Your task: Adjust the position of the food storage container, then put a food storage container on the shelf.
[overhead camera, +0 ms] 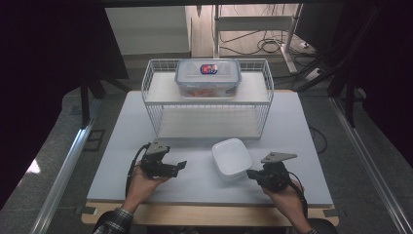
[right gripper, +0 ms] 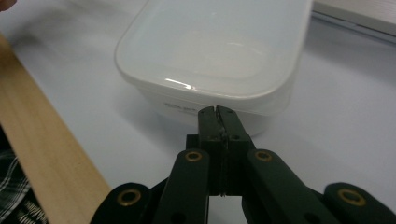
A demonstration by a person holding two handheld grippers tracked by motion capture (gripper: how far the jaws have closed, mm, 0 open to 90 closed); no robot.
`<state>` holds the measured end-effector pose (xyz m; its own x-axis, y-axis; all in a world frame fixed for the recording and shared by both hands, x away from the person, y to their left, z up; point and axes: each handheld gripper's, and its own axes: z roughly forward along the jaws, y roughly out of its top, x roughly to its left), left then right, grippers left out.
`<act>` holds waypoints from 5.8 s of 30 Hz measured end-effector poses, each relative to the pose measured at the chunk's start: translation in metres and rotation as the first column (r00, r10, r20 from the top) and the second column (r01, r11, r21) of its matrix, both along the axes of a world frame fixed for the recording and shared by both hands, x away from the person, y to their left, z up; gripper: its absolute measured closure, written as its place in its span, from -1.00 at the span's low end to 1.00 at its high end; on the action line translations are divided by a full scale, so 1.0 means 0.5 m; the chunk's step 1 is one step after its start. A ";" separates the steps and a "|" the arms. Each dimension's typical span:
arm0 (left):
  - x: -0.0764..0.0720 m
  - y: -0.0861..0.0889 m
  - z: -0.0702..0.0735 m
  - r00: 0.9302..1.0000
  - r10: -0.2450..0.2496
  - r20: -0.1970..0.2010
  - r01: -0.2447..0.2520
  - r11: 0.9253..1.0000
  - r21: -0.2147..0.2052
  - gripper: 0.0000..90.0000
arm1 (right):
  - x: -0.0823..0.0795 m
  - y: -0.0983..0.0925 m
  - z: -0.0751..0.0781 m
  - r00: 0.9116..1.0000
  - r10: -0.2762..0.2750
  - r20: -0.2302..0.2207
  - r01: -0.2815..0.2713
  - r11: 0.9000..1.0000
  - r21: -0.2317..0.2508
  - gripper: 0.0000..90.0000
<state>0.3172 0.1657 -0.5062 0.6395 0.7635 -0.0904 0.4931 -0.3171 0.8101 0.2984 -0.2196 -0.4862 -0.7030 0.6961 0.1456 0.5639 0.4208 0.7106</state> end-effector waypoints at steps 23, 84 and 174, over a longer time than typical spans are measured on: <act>0.142 -0.090 -0.026 1.000 -0.020 -0.012 0.020 1.000 -0.011 0.49 | 0.120 0.007 -0.027 0.992 -0.119 -0.031 0.119 0.993 0.002 0.99; -0.083 -0.008 0.002 0.999 -0.035 -0.007 0.035 0.998 0.054 -0.82 | 0.042 0.056 0.012 0.988 0.071 0.135 -0.070 0.997 -0.011 -0.30; -0.010 -0.059 0.035 0.970 -0.099 -0.224 0.057 0.981 -0.187 0.59 | 0.082 0.083 0.036 0.980 0.007 -0.199 0.030 0.983 0.179 0.68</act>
